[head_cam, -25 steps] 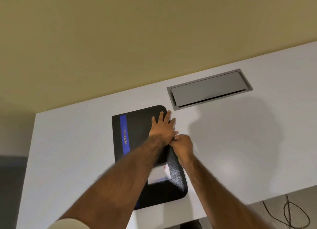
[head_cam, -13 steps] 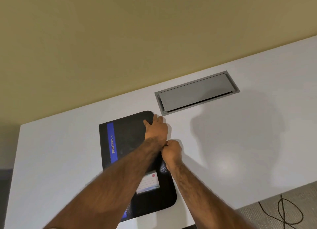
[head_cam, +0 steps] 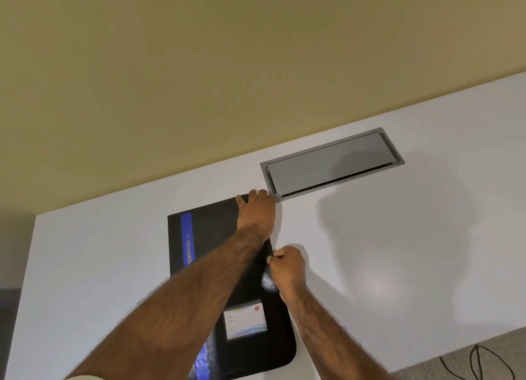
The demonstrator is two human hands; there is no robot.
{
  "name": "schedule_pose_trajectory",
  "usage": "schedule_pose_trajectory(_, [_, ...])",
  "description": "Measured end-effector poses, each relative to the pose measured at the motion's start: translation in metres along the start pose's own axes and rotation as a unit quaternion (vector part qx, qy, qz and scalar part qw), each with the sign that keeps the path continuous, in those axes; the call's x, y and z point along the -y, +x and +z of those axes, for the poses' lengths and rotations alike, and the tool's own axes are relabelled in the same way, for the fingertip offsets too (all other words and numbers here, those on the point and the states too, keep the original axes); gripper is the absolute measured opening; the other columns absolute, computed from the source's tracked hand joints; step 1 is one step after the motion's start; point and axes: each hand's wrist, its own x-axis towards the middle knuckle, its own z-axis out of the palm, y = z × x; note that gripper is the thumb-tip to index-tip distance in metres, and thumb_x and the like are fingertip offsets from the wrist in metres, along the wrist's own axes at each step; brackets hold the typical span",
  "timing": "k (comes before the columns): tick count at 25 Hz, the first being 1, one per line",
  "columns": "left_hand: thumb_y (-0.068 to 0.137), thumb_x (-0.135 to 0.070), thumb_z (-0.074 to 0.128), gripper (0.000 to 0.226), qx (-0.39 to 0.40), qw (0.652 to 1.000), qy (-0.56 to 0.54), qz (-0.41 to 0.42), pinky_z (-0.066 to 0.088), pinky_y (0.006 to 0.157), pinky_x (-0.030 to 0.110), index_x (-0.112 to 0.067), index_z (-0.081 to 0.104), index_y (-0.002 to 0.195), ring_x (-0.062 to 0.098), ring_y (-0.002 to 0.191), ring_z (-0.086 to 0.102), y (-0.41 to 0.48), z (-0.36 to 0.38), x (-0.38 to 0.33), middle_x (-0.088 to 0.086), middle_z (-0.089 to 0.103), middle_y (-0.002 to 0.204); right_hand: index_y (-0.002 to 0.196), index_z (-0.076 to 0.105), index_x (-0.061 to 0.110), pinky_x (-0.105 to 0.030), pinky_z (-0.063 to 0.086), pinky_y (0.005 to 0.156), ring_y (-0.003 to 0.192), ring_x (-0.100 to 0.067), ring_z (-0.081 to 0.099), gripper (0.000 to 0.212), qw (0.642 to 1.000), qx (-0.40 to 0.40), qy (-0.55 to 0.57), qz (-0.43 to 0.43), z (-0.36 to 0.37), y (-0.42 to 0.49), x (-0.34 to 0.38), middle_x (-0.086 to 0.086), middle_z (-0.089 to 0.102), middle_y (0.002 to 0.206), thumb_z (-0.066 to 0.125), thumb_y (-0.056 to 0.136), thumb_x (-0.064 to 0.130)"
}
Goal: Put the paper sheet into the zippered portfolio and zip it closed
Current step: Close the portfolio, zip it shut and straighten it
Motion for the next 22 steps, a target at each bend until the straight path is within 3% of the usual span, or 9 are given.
schedule_pose_trajectory(5, [0.084,-0.003,0.052,0.043,0.007,0.973,-0.195,-0.125,0.047,0.093,0.044,-0.01,0.056,0.126,0.031,0.115,0.054,0.034,-0.017,0.019,0.011,0.06,0.123,0.087,0.063,0.016,-0.025,0.058,0.069,0.074,-0.018,0.064,0.006,1.0,0.022,-0.016,0.012,0.0,0.001,0.0,0.0,0.062,0.079,0.066,0.091,0.019])
schedule_pose_trajectory(10, [0.084,-0.003,0.054,0.036,0.015,0.965,-0.224,-0.136,0.052,0.09,0.043,-0.008,0.061,0.118,0.031,0.109,0.059,0.043,-0.019,0.022,0.012,0.064,0.116,0.08,0.058,0.027,-0.019,0.053,0.067,0.074,-0.013,0.064,0.015,0.996,0.059,-0.02,-0.066,0.004,0.031,0.054,0.007,0.063,0.082,0.063,0.094,0.022])
schedule_pose_trajectory(12, [0.088,-0.011,0.056,0.03,0.016,0.968,-0.216,-0.128,0.05,0.093,0.044,-0.01,0.061,0.118,0.03,0.11,0.058,0.046,-0.018,0.02,0.01,0.063,0.117,0.086,0.064,0.021,-0.032,0.058,0.08,0.082,-0.018,0.067,0.019,0.994,0.07,0.056,-0.065,0.008,0.045,0.084,-0.001,0.069,0.088,0.051,0.1,0.025])
schedule_pose_trajectory(15, [0.092,-0.025,0.057,0.029,0.012,0.969,-0.201,-0.142,0.042,0.1,0.047,-0.014,0.06,0.119,0.029,0.115,0.056,0.054,-0.018,0.024,0.008,0.061,0.118,0.074,0.061,0.02,-0.044,0.057,0.091,0.081,-0.024,0.063,0.037,0.992,0.061,0.093,-0.056,0.015,0.065,0.102,-0.005,0.064,0.078,0.036,0.101,0.022])
schedule_pose_trajectory(19, [0.088,-0.027,0.058,0.037,-0.005,0.961,-0.199,-0.194,0.035,0.103,0.048,-0.015,0.058,0.124,0.029,0.119,0.052,0.062,-0.012,0.035,0.007,0.057,0.123,0.07,0.054,0.022,-0.039,0.059,0.077,0.072,-0.018,0.061,0.028,0.991,0.051,-0.027,-0.121,0.019,0.076,0.109,0.002,0.06,0.073,0.052,0.097,0.014])
schedule_pose_trajectory(22, [0.088,-0.024,0.054,0.037,0.014,0.915,-0.289,-0.281,0.034,0.101,0.046,-0.012,0.06,0.122,0.029,0.119,0.052,0.069,-0.007,0.052,0.009,0.058,0.125,0.079,0.062,0.011,-0.032,0.057,0.07,0.074,-0.019,0.064,0.014,0.988,0.04,-0.079,-0.128,0.021,0.084,0.11,0.0,0.062,0.076,0.067,0.091,0.017])
